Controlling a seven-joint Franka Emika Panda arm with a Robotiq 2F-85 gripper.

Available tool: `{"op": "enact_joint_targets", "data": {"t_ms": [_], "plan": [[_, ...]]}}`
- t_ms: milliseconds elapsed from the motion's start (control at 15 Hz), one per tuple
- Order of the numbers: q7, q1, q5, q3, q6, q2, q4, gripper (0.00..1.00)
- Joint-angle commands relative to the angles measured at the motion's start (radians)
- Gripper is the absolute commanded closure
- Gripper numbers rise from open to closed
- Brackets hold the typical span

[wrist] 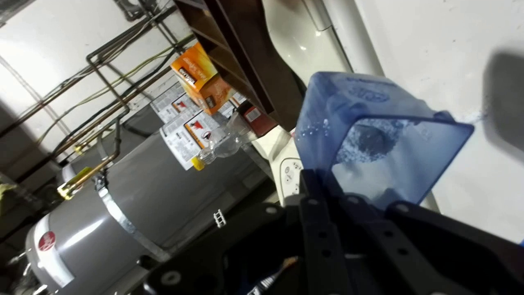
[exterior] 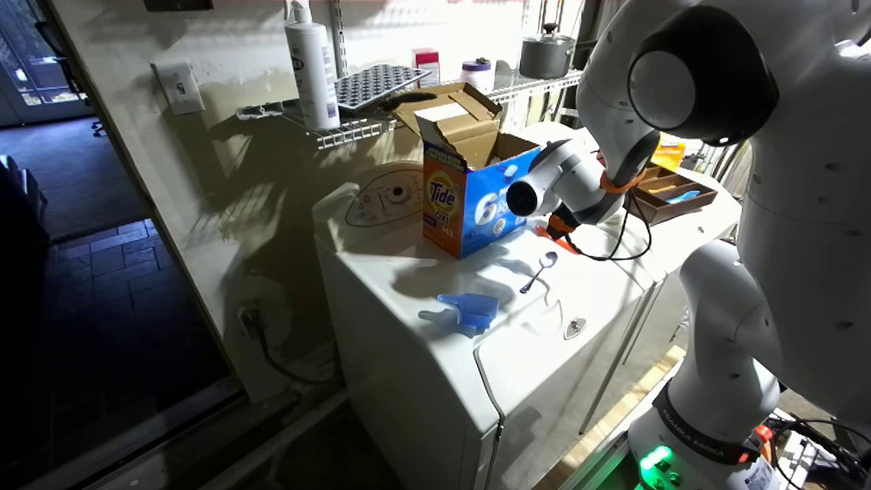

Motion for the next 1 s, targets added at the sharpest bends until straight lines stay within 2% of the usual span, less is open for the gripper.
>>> {"op": "enact_joint_targets", "data": {"t_ms": [0,267,667,800,933], "plan": [[0.045,-0.125,-0.129,0.191,-0.252,-0.171,-0.017,0.99],[0.037,-0.404,-0.156,0.51,-0.381,-0.229,-0.028,0.99],[0.029,-0.866,-0.148,0.969,-0.406,-0.238,-0.03,0.99],[0.038,-0.975,-0.146,1.075,-0.403,-0.231,-0.027,0.99],[0.045,-1.05,-0.145,1.145,-0.397,-0.223,-0.022,0.99]]}}
